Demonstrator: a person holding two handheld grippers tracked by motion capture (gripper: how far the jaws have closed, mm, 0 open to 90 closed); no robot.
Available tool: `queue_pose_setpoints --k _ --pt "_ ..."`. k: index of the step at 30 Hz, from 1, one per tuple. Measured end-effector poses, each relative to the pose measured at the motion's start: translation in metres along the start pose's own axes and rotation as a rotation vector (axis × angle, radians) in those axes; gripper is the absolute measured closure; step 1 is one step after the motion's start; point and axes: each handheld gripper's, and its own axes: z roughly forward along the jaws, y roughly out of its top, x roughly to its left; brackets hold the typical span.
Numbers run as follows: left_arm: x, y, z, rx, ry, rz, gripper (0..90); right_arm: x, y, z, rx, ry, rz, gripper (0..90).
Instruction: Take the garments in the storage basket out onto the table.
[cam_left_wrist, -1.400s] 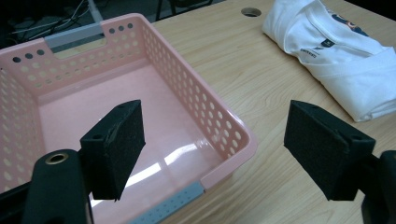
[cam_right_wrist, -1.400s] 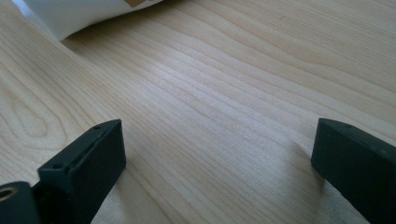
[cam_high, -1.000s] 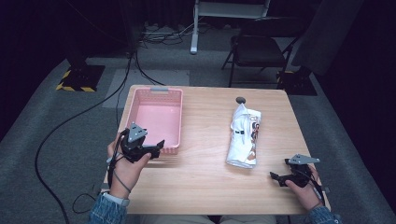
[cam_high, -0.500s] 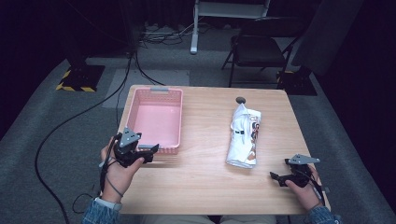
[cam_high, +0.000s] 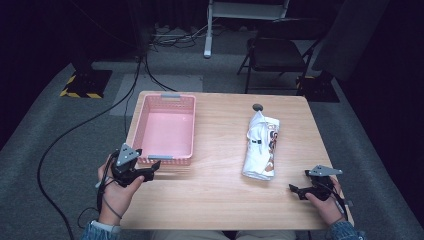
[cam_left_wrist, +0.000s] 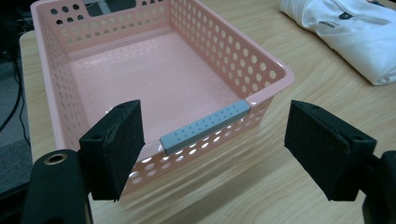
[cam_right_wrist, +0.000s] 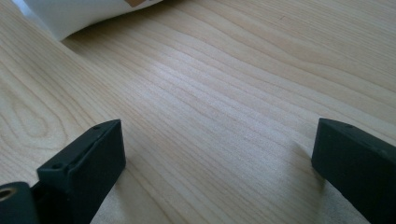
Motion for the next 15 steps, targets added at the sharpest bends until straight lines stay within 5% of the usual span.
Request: queue_pose_setpoints --k 15 --pt "0.008 -0.027 -0.002 0.005 -0.004 -0.021 19.8 0.0 0.0 0.0 0.0 0.0 0.0 2.7"
